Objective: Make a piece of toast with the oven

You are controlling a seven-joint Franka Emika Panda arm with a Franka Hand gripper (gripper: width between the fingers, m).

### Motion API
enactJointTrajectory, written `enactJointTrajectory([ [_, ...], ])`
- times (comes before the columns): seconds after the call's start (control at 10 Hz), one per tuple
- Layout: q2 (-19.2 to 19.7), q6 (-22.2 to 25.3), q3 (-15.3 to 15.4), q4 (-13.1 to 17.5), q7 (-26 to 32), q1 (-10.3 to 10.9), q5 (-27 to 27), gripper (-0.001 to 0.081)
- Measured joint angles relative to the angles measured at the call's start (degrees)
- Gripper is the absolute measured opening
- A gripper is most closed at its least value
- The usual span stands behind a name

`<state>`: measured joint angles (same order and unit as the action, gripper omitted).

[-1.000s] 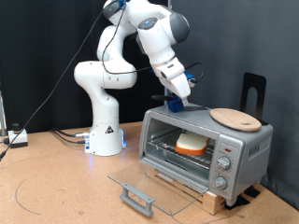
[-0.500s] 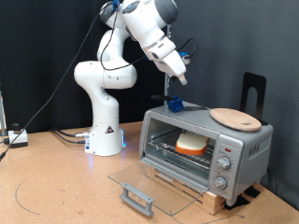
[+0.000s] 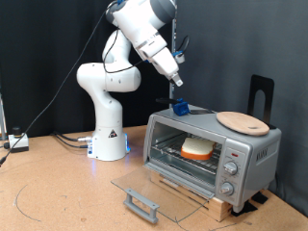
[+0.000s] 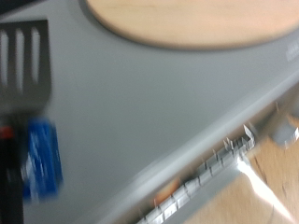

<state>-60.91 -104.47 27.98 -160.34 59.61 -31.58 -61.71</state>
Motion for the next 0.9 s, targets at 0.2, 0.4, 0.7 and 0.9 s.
enactJointTrajectory([
  [0.2, 1.83, 2.81, -1.61, 0.87, -0.04, -4.18, 7.73, 0.0808],
  [0.4, 3.97, 3.29, -3.63, 1.03, 0.56, -7.57, 10.95, 0.0808],
  [0.7, 7.43, 3.15, -7.45, 1.33, 3.69, -11.65, 14.01, 0.0808],
  [0.9, 9.17, 3.19, -7.72, 2.07, 4.56, -12.64, 14.51, 0.0808],
])
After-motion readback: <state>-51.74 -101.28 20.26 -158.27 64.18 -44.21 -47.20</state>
